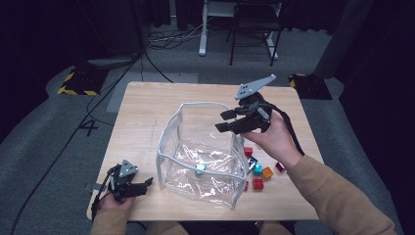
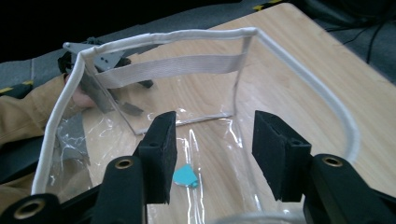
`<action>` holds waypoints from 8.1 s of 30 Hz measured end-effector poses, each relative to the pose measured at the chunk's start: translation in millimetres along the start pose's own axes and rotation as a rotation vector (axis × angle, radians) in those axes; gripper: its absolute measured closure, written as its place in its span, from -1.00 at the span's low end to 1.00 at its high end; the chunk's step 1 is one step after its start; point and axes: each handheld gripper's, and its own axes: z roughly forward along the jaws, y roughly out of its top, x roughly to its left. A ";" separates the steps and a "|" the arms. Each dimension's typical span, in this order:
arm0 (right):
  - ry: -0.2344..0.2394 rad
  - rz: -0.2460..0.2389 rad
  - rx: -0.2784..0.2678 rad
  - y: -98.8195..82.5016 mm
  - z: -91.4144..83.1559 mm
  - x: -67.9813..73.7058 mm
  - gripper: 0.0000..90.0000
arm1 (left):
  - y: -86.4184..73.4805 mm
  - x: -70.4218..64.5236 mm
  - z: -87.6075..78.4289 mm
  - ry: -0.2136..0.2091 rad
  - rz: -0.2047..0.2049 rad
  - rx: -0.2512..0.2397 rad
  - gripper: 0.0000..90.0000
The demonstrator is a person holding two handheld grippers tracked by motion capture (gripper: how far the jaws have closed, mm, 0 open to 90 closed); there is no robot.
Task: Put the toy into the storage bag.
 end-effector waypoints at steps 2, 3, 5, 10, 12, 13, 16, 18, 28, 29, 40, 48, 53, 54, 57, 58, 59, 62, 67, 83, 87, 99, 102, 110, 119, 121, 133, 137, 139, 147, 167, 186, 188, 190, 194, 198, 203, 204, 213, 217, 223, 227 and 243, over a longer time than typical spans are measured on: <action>-0.018 0.010 -0.021 -3.5 -9.4 -3.4 0.12 | 0.0 0.0 0.0 0.001 0.000 0.000 -0.47; -0.026 0.015 -0.030 -5.3 -14.1 -5.2 0.11 | 0.0 0.0 0.0 0.001 0.000 0.000 -0.47; -0.042 0.029 -0.045 -9.0 -23.1 -9.0 0.11 | 0.0 0.1 0.0 0.002 0.000 0.000 -0.47; -0.089 0.049 -0.078 -17.9 -42.7 -18.7 0.10 | 0.0 0.1 0.0 0.003 0.000 0.000 -0.47; -0.104 0.060 -0.084 -21.4 -48.9 -23.3 0.09 | 0.0 0.1 0.0 0.003 0.000 0.000 -0.47; -0.113 0.063 -0.087 -23.3 -51.6 -25.3 0.09 | 0.0 0.0 0.0 0.002 -0.001 0.000 -0.47; -0.147 0.074 -0.089 -30.3 -58.9 -31.8 0.07 | 0.0 0.1 0.0 0.001 -0.001 0.001 -0.47; -0.165 0.087 -0.089 -35.5 -63.2 -37.1 0.07 | 0.0 0.2 0.0 0.002 -0.001 0.001 -0.47; -0.255 0.160 -0.068 -67.4 -76.0 -64.1 0.06 | 0.2 0.4 -0.1 0.004 0.002 0.002 -0.48; -0.266 0.165 -0.061 -70.9 -76.0 -66.6 0.06 | 0.1 0.2 -0.1 0.004 -0.001 0.002 -0.48; -0.326 0.246 -0.004 -115.8 -61.0 -95.4 0.02 | 0.2 0.5 -0.1 0.004 0.002 0.003 -0.48; -0.342 0.278 0.042 -143.5 -37.3 -112.2 -0.01 | 0.2 0.4 -0.1 0.005 0.002 0.002 -0.48; -0.348 0.281 0.079 -158.4 -20.7 -119.6 -0.01 | 0.2 0.4 -0.1 0.005 0.002 0.003 -0.48; -0.347 0.284 0.086 -161.3 -17.7 -121.1 -0.01 | 0.2 0.4 -0.1 0.005 0.002 0.002 -0.48; -0.347 0.292 0.116 -169.1 -8.3 -125.6 -0.01 | 0.2 0.4 -0.1 0.005 0.002 0.002 -0.48; -0.345 0.295 0.122 -171.6 -5.4 -126.8 0.00 | 0.2 0.4 -0.1 0.005 0.002 0.002 -0.48; -0.342 0.296 0.130 -173.9 -2.5 -127.8 0.01 | 0.2 0.4 -0.1 0.005 0.002 0.002 -0.48; -0.344 0.301 0.157 -180.5 6.5 -129.8 0.02 | 0.2 0.4 0.0 0.005 0.001 0.002 -0.48; -0.339 0.314 0.190 -191.6 19.1 -136.1 0.02 | 0.2 0.4 -0.1 0.005 0.002 0.002 -0.48; -0.297 0.352 0.292 -214.4 53.9 -146.3 0.23 | 0.2 0.4 0.0 0.005 0.001 0.002 -0.48; -0.316 0.329 0.304 -214.7 54.5 -145.5 0.30 | 0.2 0.4 -0.1 0.005 0.001 0.002 -0.48; -0.349 0.301 0.215 -195.1 23.2 -138.7 0.31 | 0.1 0.4 0.1 0.005 0.002 0.000 -0.48; -0.354 0.305 0.181 -189.6 11.2 -138.6 0.31 | 0.1 0.4 0.1 0.005 0.001 0.000 -0.48; -0.347 0.291 0.106 -171.7 -13.3 -130.3 0.31 | 0.4 0.3 0.2 0.008 -0.002 0.001 -0.48; -0.338 0.251 0.045 -140.4 -42.8 -121.0 0.31 | 1.0 0.0 0.4 0.015 -0.006 0.005 -0.48; -0.336 0.244 0.031 -133.1 -48.9 -118.8 0.31 | 0.9 -0.1 0.5 0.015 -0.006 0.004 -0.48; -0.299 0.173 -0.035 -87.4 -69.7 -99.3 0.31 | 0.4 -0.6 0.5 0.015 -0.007 0.000 -0.49; -0.285 0.146 -0.045 -72.4 -70.4 -89.5 0.31 | 0.3 -0.8 0.6 0.013 -0.007 0.000 -0.49; -0.271 0.133 -0.062 -65.2 -70.0 -84.4 0.31 | 0.3 -1.1 0.5 0.016 -0.009 -0.001 -0.49; -0.239 0.096 -0.059 -41.3 -62.3 -69.1 0.31 | 0.1 -1.4 0.3 0.017 -0.012 0.001 -0.49; -0.123 -0.039 -0.035 14.9 -23.5 -15.7 0.31 | 0.1 -1.4 0.3 0.015 -0.013 0.001 -0.49; -0.015 -0.077 0.046 27.5 30.6 10.4 0.31 | 0.1 -1.4 0.3 0.015 -0.012 0.001 -0.49; -0.006 -0.077 0.061 26.5 37.4 12.5 0.31 | 0.1 -1.3 0.3 0.015 -0.012 0.001 -0.49; 0.005 -0.078 0.081 25.4 44.1 14.6 0.31 | 0.1 -1.4 0.3 0.015 -0.013 0.001 -0.49; 0.023 -0.081 0.122 22.9 56.8 18.2 0.31 | 0.1 -1.4 0.3 0.015 -0.012 0.001 -0.49; 0.033 -0.077 0.164 19.3 68.0 20.3 0.31 | 0.1 -1.4 0.3 0.015 -0.013 0.001 -0.49; 0.046 -0.084 0.201 14.9 79.4 25.0 0.31 | 0.1 -1.4 0.3 0.015 -0.012 0.001 -0.49; 0.047 -0.084 0.209 14.3 81.2 26.0 0.31 | 0.1 -1.4 0.3 0.015 -0.012 0.001 -0.49; 0.064 -0.083 0.276 8.9 91.7 31.6 0.31 | 0.1 -1.4 0.3 0.016 -0.012 0.001 -0.49; 0.077 -0.083 0.298 6.9 93.8 34.0 0.31 | 0.1 -1.4 0.3 0.015 -0.011 0.001 -0.49; 0.109 -0.088 0.336 3.6 97.7 37.3 0.29 | 0.1 -1.4 0.3 0.015 -0.013 0.001 -0.49; 0.116 -0.079 0.336 2.9 97.8 38.1 0.18 | 0.1 -1.4 0.3 0.015 -0.012 0.001 -0.49; 0.055 -0.063 0.168 10.8 46.1 24.3 0.18 | 0.1 -1.3 0.2 0.015 -0.011 0.001 -0.49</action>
